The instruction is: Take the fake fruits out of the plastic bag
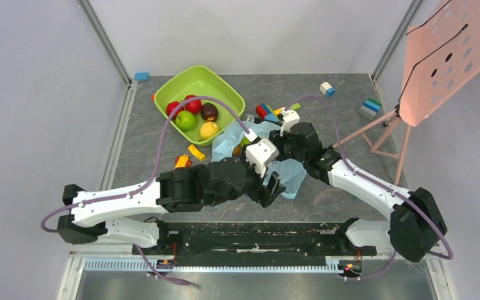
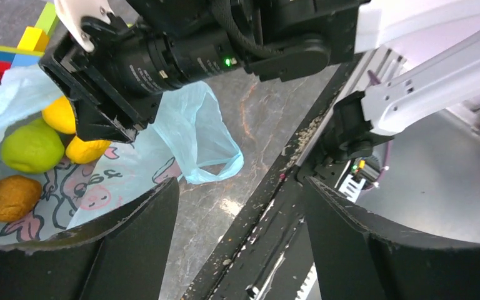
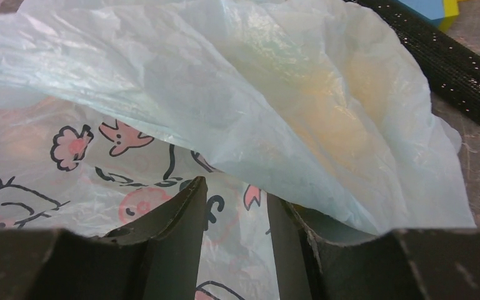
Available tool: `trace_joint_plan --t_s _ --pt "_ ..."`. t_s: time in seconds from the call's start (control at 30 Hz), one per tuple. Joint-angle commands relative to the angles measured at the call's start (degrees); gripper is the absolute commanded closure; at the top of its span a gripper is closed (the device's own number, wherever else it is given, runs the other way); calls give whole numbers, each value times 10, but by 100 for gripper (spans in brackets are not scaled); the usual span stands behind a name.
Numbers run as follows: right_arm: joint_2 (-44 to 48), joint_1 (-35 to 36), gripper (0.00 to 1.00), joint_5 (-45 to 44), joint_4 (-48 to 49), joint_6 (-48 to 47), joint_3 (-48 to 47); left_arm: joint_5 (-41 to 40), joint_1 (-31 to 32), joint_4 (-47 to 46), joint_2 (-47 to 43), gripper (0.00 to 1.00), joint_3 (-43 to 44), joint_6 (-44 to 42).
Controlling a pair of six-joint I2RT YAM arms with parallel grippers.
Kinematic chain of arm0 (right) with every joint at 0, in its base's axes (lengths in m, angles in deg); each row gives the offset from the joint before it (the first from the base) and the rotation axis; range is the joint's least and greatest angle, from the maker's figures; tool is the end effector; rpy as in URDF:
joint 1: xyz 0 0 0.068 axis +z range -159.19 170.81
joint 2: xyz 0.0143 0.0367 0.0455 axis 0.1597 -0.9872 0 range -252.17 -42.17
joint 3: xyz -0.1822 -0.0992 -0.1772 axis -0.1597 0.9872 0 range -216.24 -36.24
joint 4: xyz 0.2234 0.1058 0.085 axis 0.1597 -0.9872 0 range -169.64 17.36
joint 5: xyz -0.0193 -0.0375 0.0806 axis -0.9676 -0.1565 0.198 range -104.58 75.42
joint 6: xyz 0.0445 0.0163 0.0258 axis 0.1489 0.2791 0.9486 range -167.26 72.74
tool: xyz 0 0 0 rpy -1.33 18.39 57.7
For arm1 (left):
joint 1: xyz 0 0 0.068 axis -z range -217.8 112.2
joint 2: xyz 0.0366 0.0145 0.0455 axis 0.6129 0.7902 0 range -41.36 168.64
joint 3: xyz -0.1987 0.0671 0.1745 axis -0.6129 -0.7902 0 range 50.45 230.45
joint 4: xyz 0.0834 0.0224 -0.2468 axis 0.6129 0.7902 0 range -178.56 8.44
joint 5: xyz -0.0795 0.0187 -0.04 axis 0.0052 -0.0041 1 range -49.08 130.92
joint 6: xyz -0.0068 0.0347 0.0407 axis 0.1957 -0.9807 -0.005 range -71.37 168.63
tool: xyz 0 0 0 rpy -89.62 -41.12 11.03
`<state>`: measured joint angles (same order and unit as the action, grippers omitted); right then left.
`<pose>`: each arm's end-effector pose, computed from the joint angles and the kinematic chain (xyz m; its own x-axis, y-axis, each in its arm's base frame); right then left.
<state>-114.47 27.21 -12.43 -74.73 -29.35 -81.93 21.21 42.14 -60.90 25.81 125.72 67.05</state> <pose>0.2261 0.1683 0.2563 -0.5581 -0.0296 -0.8293 -0.4706 0.8344 0.2869 0.0560 -0.2471 0.4147 -0.3309 0.1621 -0.9296 0.8083 0.5571 -0.1905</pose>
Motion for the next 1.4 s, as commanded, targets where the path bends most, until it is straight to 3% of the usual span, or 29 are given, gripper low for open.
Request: trace_joint_plan --t_s 0.0,0.2,0.53,0.77,1.0,1.37 --pt "-11 -5 57 51 35 7 -17 -62 14 -64 4 20 -21 -25" --pt "-11 -7 57 44 35 7 -16 -126 0 -108 17 18 -93 -25" --pt "17 -10 57 -29 22 10 -4 -14 -150 -171 19 22 -196 7" --pt "38 -10 58 -59 22 28 21 45 -223 -221 89 23 -191 9" --pt "61 -10 60 -72 31 42 59 32 -266 -247 174 27 -169 19" --pt "58 -10 60 -56 52 48 84 -64 -288 -271 275 11 -115 12"
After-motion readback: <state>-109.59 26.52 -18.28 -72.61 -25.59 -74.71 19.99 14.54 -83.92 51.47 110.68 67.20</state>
